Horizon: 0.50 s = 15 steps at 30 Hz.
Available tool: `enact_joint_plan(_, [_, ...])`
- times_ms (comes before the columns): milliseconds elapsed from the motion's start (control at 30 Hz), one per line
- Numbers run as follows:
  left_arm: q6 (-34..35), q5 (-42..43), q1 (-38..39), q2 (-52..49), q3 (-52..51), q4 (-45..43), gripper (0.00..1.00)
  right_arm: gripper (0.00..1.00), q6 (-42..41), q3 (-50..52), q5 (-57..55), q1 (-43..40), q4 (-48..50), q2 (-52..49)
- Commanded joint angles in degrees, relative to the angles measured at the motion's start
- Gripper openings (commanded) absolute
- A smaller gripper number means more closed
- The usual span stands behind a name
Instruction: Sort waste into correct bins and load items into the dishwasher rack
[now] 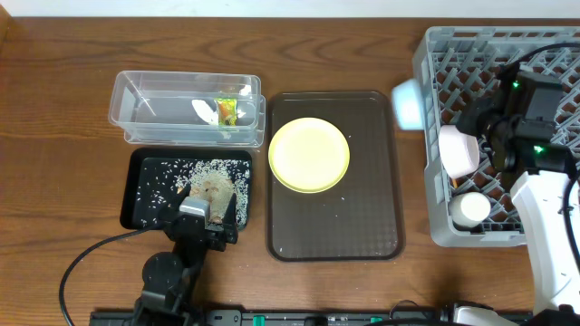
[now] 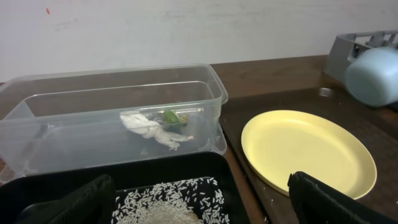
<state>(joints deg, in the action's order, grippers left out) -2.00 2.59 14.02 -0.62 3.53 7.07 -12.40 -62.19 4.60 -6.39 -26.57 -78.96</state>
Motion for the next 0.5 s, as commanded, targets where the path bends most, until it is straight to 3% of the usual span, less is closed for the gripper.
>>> enact_joint_plan(0, [-1.0,-0.9,-0.2,0.4,-1.6,0.5,0.91,0.02,-0.2,-0.4,2.0,2.5,-0.5,0.0])
enact_joint_plan(100, [-1.0,-0.9,-0.2,0.4,-1.6,0.5,0.91,0.12,2.5,-0.4,4.6,6.3,-2.0,0.0])
enact_joint_plan(167, [-1.0,-0.9,-0.2,0.4,-1.6,0.5,0.91,0.26,3.5,-0.4,4.9,9.7,-2.9,0.0])
enact_joint_plan(233, [-1.0,-0.9,-0.2,0.4,-1.6,0.5,0.91,0.49,3.5,-0.4,4.9,12.5,-2.9,-0.2])
enact_joint_plan(267, [-1.0,-0.9,-0.2,0.4,-1.6,0.5,0.91,0.52,3.5,-0.4,4.9,13.8,-2.8,-0.5])
enact_joint_plan(400, [-1.0,-0.9,-0.2,0.4,-1.6,0.5,0.91,0.49,1.2,-0.4,4.4,17.2,-1.4,-2.7])
enact_joint_plan(467, [-1.0,-0.9,-0.2,0.4,-1.6,0.5,0.91,0.42,-5.0,-0.4,1.7,17.8,-1.4,-4.7])
